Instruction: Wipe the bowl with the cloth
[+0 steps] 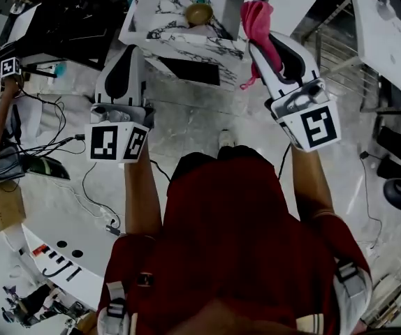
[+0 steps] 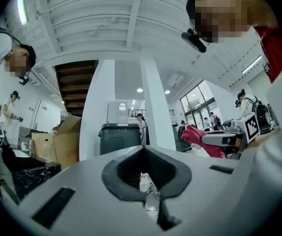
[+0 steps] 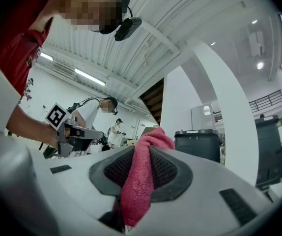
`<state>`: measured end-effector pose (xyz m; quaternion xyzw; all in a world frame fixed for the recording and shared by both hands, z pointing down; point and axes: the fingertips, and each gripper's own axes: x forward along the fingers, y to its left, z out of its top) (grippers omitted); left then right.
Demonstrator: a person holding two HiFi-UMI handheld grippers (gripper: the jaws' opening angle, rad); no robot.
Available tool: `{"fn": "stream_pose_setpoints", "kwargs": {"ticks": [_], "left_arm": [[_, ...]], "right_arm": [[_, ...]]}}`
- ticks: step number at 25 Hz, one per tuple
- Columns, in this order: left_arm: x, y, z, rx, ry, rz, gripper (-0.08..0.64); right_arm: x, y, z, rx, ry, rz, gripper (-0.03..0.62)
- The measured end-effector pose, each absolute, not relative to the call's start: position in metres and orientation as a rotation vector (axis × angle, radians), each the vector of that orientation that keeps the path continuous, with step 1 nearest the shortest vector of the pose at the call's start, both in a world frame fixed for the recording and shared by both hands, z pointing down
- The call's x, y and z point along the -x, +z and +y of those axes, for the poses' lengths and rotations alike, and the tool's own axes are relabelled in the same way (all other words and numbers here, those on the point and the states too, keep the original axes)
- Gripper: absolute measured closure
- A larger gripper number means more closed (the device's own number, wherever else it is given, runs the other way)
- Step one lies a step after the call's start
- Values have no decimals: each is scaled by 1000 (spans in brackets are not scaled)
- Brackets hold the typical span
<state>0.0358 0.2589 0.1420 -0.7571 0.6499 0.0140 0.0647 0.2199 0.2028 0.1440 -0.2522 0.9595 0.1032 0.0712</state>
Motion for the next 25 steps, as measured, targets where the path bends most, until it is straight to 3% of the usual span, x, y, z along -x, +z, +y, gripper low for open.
{"fn": "stream_pose_setpoints", "kwargs": {"ticks": [13, 25], "left_arm": [[11, 170, 164, 2378, 59, 1927, 554], [89, 211, 41, 2584, -49, 1726, 554]], "right_arm": [[-167, 156, 129, 822, 344, 2938, 503], [-68, 179, 37, 1002, 396, 2967, 503]]}}
